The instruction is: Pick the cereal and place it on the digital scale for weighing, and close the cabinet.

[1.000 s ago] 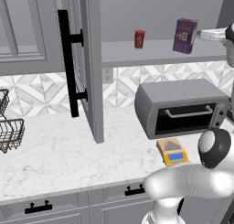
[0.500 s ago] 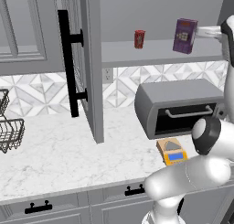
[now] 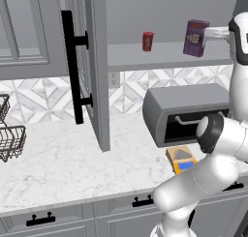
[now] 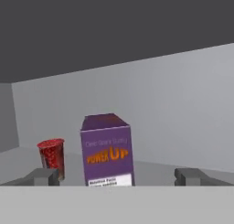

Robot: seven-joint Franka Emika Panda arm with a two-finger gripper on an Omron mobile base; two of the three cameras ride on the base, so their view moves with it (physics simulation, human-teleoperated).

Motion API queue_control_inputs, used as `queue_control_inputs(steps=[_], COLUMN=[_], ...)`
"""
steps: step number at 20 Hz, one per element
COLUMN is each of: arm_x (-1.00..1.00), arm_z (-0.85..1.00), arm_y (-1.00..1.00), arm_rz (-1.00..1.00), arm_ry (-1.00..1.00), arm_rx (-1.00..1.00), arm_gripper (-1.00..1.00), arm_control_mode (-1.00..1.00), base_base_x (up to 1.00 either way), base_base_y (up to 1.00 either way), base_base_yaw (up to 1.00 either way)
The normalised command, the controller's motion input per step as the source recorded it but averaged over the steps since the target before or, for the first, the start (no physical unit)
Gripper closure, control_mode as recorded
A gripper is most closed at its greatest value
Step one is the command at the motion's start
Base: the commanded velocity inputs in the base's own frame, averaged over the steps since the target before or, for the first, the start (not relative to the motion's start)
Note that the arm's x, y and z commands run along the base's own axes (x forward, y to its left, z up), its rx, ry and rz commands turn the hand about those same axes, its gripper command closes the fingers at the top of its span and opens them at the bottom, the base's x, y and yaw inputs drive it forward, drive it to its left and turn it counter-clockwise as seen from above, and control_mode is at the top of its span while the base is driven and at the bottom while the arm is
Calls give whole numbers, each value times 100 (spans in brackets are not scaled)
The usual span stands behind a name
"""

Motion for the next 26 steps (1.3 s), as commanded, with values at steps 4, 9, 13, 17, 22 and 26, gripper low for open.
queue_control_inputs(steps=[4,9,13,17,22,26], arm_x=[24,3,2,34,44,-39], arm_z=[-18,-31,-6,-1,0,0], arm_y=[9,35,18,4,-4,-2], arm_rz=[0,0,0,0,0,3], arm_ry=[1,-6,-6,0,2,-9], arm_rx=[-1,-3,0,0,0,0], arm_gripper=[-100,-100,-100,100,100,100], arm_control_mode=[-100,-100,-100,-100,-100,-100], base_base_x=[0,0,0,0,0,0], base_base_y=[0,0,0,0,0,0], base_base_yaw=[0,0,0,0,0,0])
